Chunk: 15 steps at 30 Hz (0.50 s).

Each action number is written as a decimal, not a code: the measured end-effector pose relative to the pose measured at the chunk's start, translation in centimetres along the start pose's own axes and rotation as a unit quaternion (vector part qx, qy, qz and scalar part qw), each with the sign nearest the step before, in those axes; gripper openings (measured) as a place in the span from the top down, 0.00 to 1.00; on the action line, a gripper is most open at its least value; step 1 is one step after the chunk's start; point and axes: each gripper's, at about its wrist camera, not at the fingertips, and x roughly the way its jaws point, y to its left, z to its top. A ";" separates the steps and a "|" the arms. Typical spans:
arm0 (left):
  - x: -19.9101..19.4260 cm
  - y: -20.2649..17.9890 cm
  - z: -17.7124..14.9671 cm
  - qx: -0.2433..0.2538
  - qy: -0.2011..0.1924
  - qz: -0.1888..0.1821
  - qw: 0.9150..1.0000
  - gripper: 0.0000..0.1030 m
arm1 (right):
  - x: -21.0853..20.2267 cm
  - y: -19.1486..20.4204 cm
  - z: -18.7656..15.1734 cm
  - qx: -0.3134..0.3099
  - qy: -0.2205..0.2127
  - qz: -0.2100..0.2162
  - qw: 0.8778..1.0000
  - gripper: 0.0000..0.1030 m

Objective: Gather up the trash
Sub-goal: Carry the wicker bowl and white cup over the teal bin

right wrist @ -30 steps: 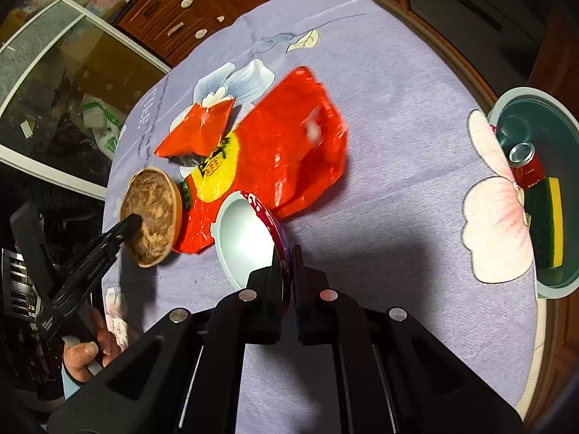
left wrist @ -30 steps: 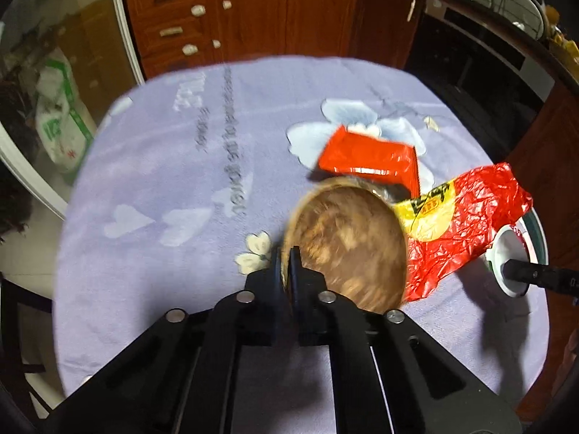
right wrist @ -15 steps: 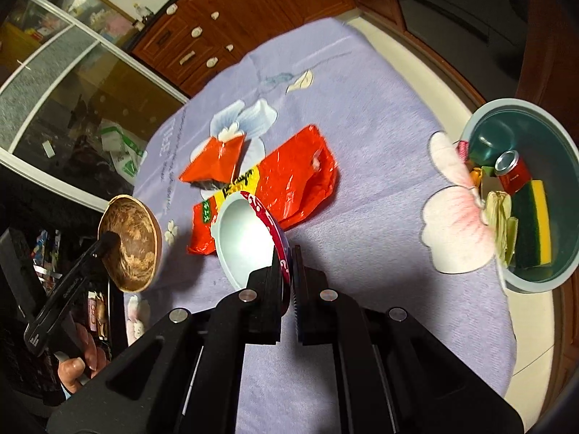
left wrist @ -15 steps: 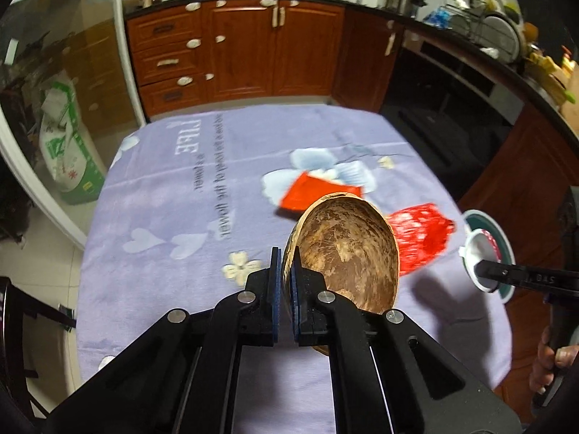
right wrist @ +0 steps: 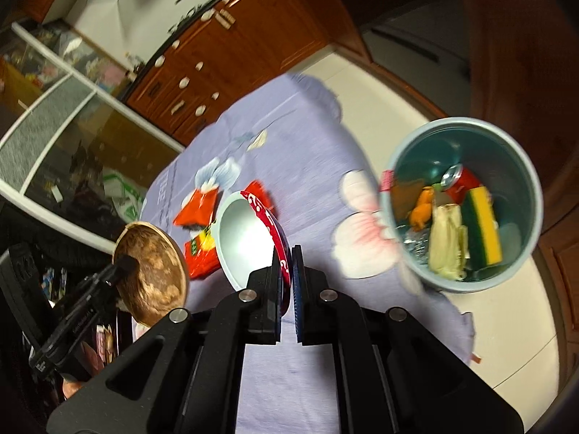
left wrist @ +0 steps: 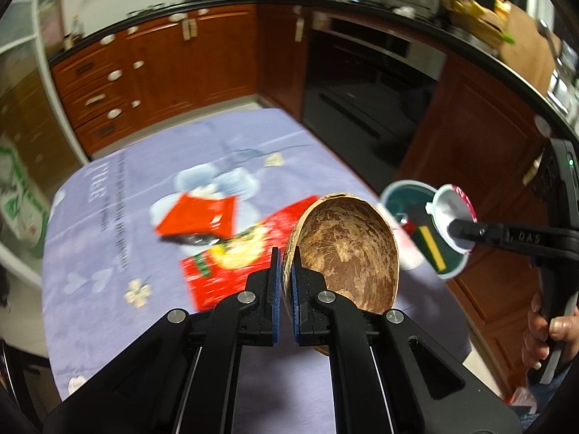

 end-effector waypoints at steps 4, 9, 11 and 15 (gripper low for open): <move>1.6 -4.2 1.3 0.035 0.010 -0.016 0.999 0.95 | -2.0 -3.4 0.6 0.029 -0.024 -0.002 0.999 0.95; 4.4 -8.9 2.7 0.068 0.029 -0.030 0.997 0.95 | -3.9 -8.2 1.3 0.069 -0.044 -0.009 0.997 0.95; 5.5 -10.4 2.9 0.075 0.039 -0.034 0.996 0.95 | -4.2 -10.0 1.5 0.083 -0.045 -0.013 0.995 0.95; 8.0 -12.9 3.4 0.087 0.061 -0.041 0.994 0.95 | -4.5 -12.8 1.8 0.103 -0.042 -0.019 0.994 0.95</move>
